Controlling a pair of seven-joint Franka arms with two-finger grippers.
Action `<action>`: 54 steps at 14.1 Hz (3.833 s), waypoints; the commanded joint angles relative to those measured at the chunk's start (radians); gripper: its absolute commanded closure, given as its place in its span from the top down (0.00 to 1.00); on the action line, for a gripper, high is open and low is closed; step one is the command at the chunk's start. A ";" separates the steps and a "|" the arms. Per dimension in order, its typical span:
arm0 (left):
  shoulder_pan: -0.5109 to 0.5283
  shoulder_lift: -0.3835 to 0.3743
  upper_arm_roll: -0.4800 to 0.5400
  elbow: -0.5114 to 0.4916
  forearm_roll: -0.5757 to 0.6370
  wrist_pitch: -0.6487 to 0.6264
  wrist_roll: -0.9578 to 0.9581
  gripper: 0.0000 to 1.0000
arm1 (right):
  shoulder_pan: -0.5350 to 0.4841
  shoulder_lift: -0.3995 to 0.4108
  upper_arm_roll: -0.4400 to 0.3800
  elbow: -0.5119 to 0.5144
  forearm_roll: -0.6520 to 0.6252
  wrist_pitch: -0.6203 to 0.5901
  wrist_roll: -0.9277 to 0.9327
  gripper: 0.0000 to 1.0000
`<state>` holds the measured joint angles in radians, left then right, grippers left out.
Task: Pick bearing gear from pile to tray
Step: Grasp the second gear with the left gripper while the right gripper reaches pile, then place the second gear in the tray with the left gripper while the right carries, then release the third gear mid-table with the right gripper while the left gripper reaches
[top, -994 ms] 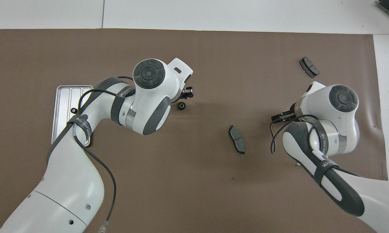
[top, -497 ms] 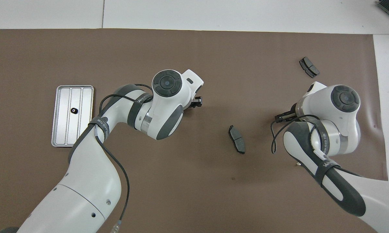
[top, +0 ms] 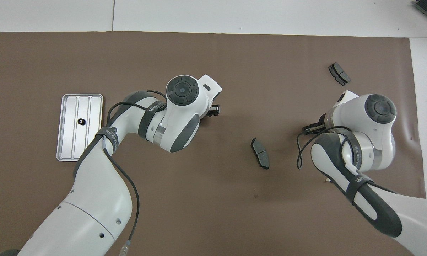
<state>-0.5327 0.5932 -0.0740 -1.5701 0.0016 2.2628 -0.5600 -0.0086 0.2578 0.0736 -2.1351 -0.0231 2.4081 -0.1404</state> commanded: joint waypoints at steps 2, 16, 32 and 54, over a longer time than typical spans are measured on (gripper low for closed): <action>-0.012 0.004 0.014 -0.013 0.024 0.012 -0.011 0.62 | -0.018 -0.022 0.009 -0.026 0.022 0.017 -0.044 0.16; -0.003 0.001 0.014 -0.007 0.024 -0.005 -0.003 0.13 | 0.001 -0.032 0.017 0.082 0.023 -0.099 0.085 0.00; 0.525 -0.292 0.008 -0.269 0.009 -0.163 0.608 0.13 | 0.294 0.154 0.149 0.446 0.111 -0.078 1.045 0.00; 0.496 -0.428 0.005 -0.487 0.003 -0.058 0.633 0.72 | 0.231 0.140 0.144 0.512 -0.328 -0.214 1.005 1.00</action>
<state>0.0457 0.1696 -0.0736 -2.0843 0.0067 2.2009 0.1866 0.2959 0.4795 0.2040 -1.5639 -0.3356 2.2379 0.9692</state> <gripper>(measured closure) 0.278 0.000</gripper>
